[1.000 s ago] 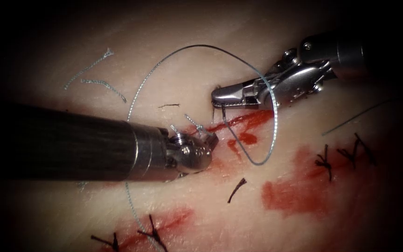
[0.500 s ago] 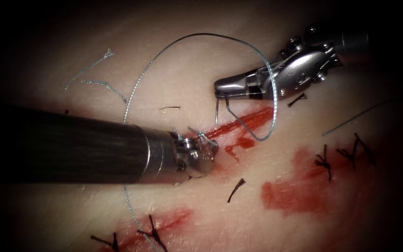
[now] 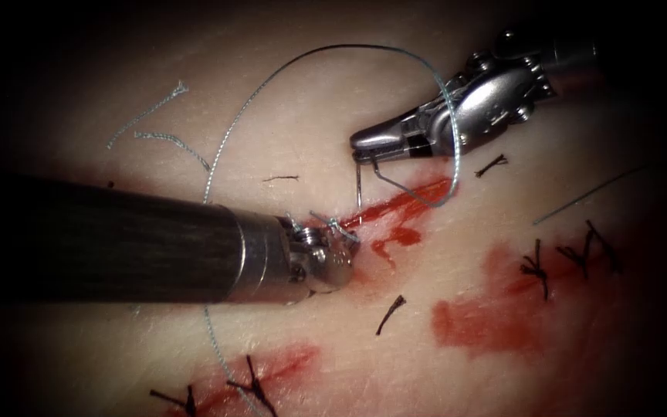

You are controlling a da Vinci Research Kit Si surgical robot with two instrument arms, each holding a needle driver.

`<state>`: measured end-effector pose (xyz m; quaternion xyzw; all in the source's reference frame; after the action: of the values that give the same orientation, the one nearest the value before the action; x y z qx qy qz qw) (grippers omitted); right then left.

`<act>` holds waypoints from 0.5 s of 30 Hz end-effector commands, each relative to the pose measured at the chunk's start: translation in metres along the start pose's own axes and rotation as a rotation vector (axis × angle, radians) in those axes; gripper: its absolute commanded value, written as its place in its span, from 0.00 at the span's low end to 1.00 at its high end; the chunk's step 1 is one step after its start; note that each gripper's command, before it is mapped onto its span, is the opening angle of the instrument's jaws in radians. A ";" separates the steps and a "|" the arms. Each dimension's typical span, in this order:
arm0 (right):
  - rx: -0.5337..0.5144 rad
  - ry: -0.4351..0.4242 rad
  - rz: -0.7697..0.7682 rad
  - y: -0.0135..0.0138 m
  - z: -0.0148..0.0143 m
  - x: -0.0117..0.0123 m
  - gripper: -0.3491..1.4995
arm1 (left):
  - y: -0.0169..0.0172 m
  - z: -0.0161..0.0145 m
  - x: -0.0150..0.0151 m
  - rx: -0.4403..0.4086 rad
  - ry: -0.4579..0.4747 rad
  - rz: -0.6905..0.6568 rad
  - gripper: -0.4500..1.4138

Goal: Wound Closure

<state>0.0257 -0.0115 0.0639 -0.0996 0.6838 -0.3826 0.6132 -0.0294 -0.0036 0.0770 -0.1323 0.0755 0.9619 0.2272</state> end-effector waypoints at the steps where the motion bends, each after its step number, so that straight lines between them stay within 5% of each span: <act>1: -0.003 0.001 -0.047 0.0003 0.0010 0.0001 0.00 | 0.0005 0.0005 0.0001 -0.001 0.000 0.000 0.00; 6: -0.018 -0.056 -0.225 0.0000 0.0013 0.0003 0.00 | 0.0004 0.0004 0.0002 -0.003 -0.001 -0.001 0.00; 15: -0.003 -0.068 -0.261 -0.0008 0.0014 0.0001 0.00 | 0.0003 0.0003 0.0002 -0.004 -0.001 -0.001 0.00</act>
<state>0.0258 -0.0126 0.0641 -0.2010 0.6427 -0.4563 0.5817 -0.0293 -0.0034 0.0767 -0.1325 0.0737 0.9619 0.2276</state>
